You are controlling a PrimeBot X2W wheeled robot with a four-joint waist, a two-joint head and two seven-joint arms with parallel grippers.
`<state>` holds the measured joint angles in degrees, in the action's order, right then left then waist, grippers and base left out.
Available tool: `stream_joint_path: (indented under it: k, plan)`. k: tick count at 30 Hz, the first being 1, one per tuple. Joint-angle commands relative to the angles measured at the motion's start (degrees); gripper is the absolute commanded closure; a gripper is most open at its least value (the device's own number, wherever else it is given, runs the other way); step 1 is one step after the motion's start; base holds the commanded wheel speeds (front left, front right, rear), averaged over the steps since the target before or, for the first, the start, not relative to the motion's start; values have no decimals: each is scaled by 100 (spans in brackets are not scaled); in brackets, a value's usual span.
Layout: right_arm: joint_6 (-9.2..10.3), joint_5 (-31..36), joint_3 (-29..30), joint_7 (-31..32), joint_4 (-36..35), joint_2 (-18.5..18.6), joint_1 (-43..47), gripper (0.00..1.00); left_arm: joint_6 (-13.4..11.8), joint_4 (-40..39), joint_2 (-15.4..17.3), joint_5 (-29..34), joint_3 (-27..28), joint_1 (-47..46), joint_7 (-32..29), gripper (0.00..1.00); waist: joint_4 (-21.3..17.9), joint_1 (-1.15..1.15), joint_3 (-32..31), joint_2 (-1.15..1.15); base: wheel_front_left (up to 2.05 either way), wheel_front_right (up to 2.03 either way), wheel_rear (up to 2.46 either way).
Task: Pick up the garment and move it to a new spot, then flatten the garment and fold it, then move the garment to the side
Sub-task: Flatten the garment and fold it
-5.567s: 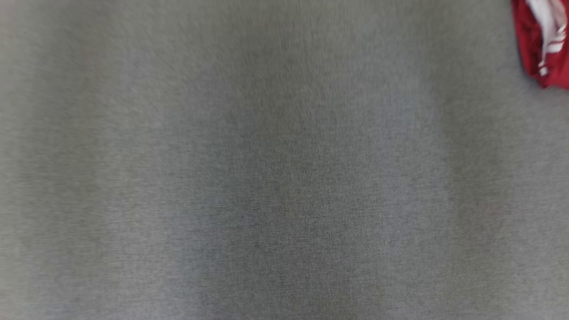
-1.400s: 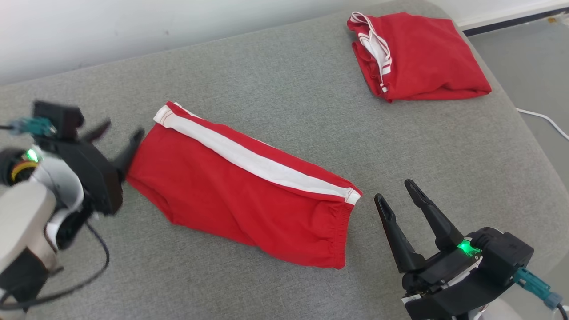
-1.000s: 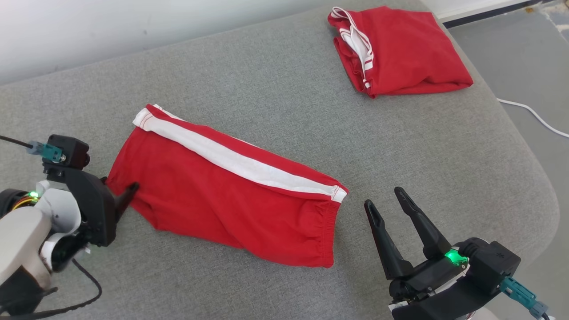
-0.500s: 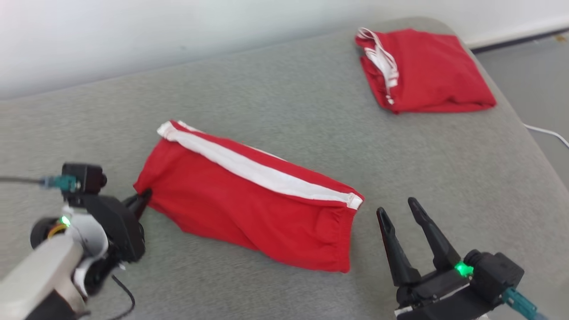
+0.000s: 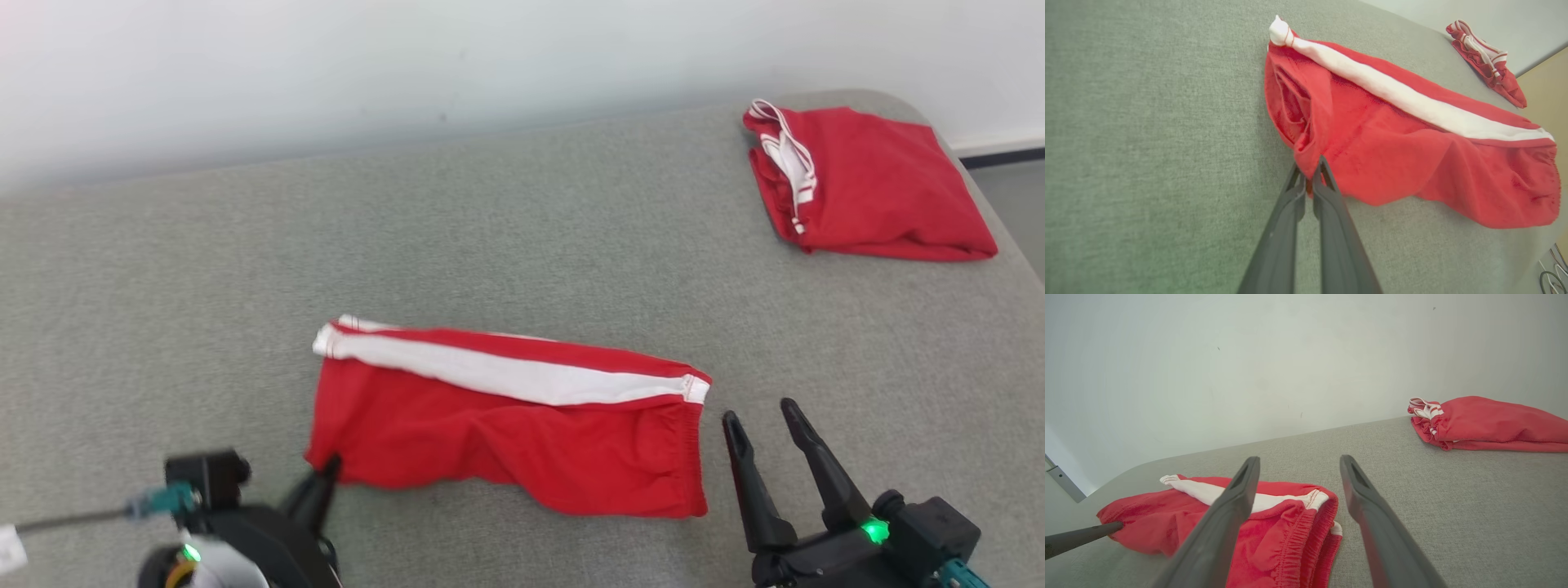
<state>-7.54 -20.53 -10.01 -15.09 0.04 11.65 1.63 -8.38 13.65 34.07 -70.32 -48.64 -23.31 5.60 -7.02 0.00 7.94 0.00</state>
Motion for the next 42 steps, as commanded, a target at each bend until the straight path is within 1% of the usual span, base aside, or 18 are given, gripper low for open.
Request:
stream_joint_path:
  k: [1, 3, 4, 6, 10, 11, 12, 16, 18, 21, 22, 23, 24, 26, 29, 32, 34, 42]
  plan:
    - [15, 52, 51, -6, 10, -59, 95, 0, -97, -179, 15, -5, -16, 198, 88, 100, 83, 0, -71, 0, 0, 0, 0]
    - [15, 64, 119, -6, 42, -72, 175, 0, -258, -409, 78, 145, -113, 383, 167, 100, 127, 0, -111, 0, 0, 0, 0]
    - [15, 67, 143, -6, 47, -82, 197, 0, -327, -496, 25, 74, -95, 498, 221, 100, 148, 0, -133, 0, 0, 0, 0]
    - [15, 83, 151, -6, 80, -84, 240, 0, -407, -574, 6, 53, -160, 693, 209, 100, 173, 0, -173, 0, 0, 0, 0]
    - [15, 105, 198, -6, 125, -104, 282, 0, -514, -542, -30, 179, -168, 781, 428, 100, 228, 0, -249, 0, 0, 0, 0]
    - [15, 111, 187, -6, 134, -102, 291, 0, -538, -508, -34, 264, -154, 803, 531, 64, 243, 0, -271, 0, 0, 0, 0]
    - [15, 116, 182, -6, 149, -93, 296, 0, -568, -487, -26, 345, -150, 803, 628, 0, 260, 0, -300, 0, 0, 0, 0]
    - [15, 103, 292, -5, 163, -78, 319, 0, -594, -458, -140, 546, 267, 934, 917, 0, 340, 0, -404, 0, 0, 0, 0]
    - [15, 111, 388, -5, 157, -103, 329, 0, -680, -488, -174, 818, 642, 981, 955, 0, 376, 0, -447, 0, 0, 0, 0]
    - [15, 138, 583, -6, 142, -153, 362, 0, -825, -710, -400, 1624, 1471, 1223, 962, 0, 456, 0, -493, 0, 0, 0, 0]
    - [15, 158, 655, -5, 139, -174, 369, 0, -832, -799, -520, 1860, 1782, 1346, 954, 0, 482, 0, -506, 0, 0, 0, 0]
    - [15, 175, 805, -5, 132, -239, 367, 0, -781, -959, -729, 2329, 2397, 1534, 956, 0, 530, 0, -526, 0, 0, 0, 0]
    - [15, 190, 871, -5, 134, -274, 369, 0, -750, -1038, -820, 2591, 2683, 1611, 957, 0, 551, 0, -533, 0, 0, 0, 0]
    - [15, 215, 990, -5, 154, -352, 387, 0, -797, -1256, -1066, 3141, 3076, 1836, 958, 0, 601, 0, -561, 0, 0, 0, 0]
    - [15, 299, 1094, -5, 218, -432, 415, 0, -811, -1477, -1217, 3891, 3545, 2118, 958, 0, 648, 0, -586, 0, 0, 0, 0]
    - [15, 408, 1157, -5, 396, -484, 458, 0, -839, -1550, -1349, 4517, 3813, 2413, 959, 0, 686, 0, -632, 0, 0, 0, 0]
    - [15, 503, 1174, -5, 513, -517, 476, 0, -863, -1518, -1417, 4786, 3921, 2605, 958, 0, 716, 0, -673, 0, 0, 0, 0]
    - [15, 783, 1105, 166, 1072, -521, 401, 0, -551, -1301, -1800, 5204, 3987, 2921, 959, 0, 853, 0, -795, 0, 0, 0, 0]
